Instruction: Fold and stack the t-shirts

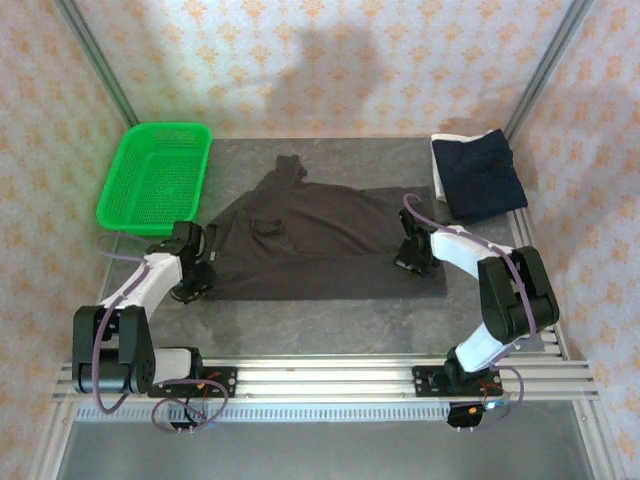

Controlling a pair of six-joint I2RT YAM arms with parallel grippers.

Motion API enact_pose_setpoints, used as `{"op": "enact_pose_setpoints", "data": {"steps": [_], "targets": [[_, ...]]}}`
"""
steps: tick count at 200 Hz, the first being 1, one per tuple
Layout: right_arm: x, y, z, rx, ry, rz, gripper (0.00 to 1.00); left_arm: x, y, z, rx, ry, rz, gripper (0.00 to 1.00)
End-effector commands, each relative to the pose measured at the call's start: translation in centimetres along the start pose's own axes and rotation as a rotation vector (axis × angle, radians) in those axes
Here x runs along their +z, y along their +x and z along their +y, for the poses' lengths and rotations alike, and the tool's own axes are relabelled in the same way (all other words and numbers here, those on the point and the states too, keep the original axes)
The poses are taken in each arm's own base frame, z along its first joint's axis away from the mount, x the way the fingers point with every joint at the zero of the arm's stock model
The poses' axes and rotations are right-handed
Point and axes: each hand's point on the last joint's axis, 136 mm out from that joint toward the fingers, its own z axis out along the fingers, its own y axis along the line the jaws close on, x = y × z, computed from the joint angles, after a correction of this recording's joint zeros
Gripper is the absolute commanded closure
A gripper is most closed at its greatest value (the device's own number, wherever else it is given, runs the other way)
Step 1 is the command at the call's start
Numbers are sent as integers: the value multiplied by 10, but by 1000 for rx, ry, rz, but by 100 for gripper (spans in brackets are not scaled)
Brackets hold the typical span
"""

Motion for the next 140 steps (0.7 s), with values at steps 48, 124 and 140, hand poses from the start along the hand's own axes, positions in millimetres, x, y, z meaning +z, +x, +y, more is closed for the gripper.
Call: {"op": "enact_pose_setpoints", "data": {"steps": [48,124,140], "targets": [[6,4,-16,-17,72,10,100,-21,-18,19,-24,-96,-68,100],[6,7,-25,0,72,25,100,-22,-31,21,-45,-101,-56,77],[-2,5,-19,0,39,20,100,-32,-37,18,-54,-81,-84,50]]}}
